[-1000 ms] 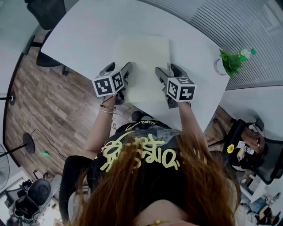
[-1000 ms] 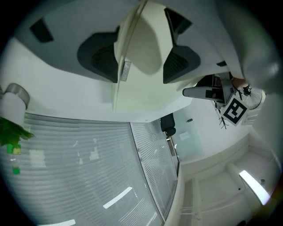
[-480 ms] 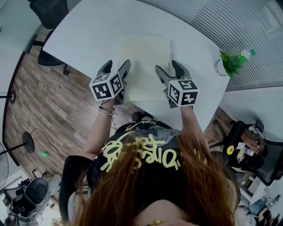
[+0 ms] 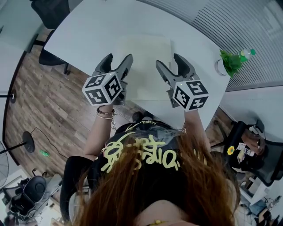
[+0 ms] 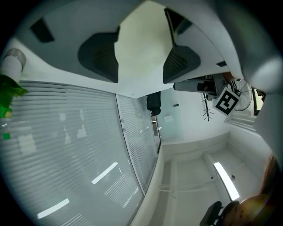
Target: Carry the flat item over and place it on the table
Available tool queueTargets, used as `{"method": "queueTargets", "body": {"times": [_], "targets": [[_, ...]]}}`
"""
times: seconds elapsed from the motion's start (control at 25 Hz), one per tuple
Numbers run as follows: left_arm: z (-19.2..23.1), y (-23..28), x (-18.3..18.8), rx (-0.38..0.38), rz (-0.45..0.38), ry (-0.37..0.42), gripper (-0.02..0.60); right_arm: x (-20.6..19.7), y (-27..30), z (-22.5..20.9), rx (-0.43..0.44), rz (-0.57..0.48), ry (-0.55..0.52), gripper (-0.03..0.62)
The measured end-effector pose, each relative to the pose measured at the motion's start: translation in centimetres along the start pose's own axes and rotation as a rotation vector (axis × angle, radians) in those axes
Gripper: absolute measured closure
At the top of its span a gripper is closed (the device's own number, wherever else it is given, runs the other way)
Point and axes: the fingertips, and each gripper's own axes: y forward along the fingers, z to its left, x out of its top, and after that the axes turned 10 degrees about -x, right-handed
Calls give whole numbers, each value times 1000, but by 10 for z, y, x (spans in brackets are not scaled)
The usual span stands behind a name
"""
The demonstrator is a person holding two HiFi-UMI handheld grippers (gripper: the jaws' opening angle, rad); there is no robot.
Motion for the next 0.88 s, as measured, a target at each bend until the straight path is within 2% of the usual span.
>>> {"method": "queueTargets", "body": {"times": [0.4, 0.88], "targets": [[-29, -20, 39, -19, -74, 99, 242, 33, -13, 11, 13, -85, -45, 287], [-53, -35, 61, -17, -126, 193, 250, 78, -42, 17, 42, -208, -67, 287]]}}
